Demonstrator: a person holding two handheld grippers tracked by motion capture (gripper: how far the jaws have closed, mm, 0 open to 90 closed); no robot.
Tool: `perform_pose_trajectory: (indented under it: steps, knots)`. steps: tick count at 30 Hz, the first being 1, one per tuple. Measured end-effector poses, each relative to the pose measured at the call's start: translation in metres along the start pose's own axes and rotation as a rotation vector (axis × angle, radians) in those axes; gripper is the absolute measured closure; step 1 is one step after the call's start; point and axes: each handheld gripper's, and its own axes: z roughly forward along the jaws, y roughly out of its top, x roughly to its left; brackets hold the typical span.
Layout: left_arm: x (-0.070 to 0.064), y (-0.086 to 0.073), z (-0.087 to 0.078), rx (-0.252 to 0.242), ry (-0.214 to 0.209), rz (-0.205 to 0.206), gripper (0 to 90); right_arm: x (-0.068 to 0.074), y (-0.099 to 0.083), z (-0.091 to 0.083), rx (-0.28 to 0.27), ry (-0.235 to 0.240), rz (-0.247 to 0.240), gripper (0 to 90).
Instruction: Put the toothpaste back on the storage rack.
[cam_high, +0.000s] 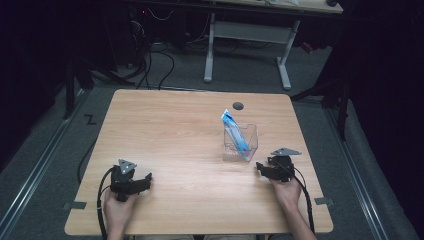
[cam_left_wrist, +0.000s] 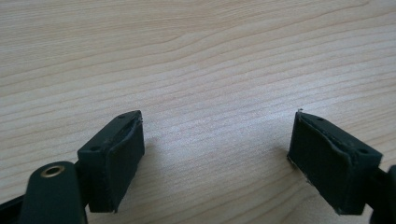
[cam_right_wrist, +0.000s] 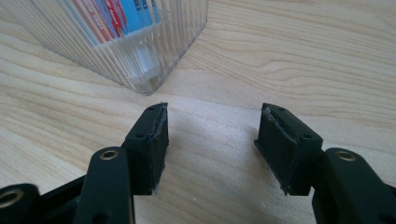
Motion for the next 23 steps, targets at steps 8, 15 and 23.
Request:
perform_pose_trajectory:
  steps: [8,15,23]
  knots:
    - [0.0,-0.0001,0.0,0.0,0.0,0.0,18.2,0.0038,-0.0053,0.0013,-0.036,-0.021,-0.032,42.0]
    - [0.0,-0.0001,-0.0001,0.0,0.0,0.0,18.2,0.0056,-0.0069,0.0014,-0.044,-0.03,-0.029,39.5]
    - [0.0,-0.0002,-0.0001,0.0,-0.001,-0.001,18.2,0.0073,-0.0069,0.0015,-0.042,-0.037,-0.021,38.6]
